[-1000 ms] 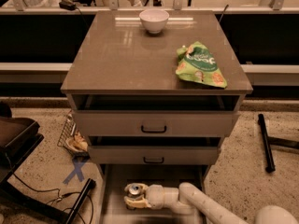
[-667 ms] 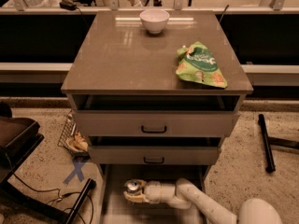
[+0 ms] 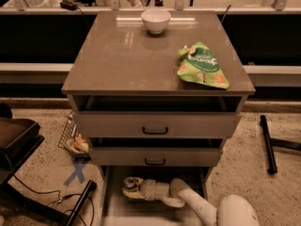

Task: Place redbull can into bottom drawer

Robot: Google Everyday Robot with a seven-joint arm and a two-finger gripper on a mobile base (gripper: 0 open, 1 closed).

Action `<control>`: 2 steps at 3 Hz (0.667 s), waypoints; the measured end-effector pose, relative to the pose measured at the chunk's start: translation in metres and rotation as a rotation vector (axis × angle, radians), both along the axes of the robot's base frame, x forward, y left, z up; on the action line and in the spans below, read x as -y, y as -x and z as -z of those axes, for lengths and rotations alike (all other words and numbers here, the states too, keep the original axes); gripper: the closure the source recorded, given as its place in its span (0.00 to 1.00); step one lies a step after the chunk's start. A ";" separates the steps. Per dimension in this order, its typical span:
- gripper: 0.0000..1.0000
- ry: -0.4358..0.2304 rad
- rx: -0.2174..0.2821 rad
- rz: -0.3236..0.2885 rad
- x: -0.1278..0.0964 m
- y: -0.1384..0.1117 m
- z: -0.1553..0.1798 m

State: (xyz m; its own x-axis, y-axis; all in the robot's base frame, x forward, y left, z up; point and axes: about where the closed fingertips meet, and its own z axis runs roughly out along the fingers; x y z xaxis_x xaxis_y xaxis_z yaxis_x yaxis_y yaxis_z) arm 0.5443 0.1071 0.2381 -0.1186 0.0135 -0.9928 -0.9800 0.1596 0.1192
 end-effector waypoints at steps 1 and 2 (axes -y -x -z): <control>1.00 0.020 -0.009 0.013 -0.007 -0.008 0.023; 0.98 0.067 -0.017 0.017 -0.014 -0.011 0.039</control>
Offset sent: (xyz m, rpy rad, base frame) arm 0.0144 0.0169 -0.0558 -0.1245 0.0248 -0.0254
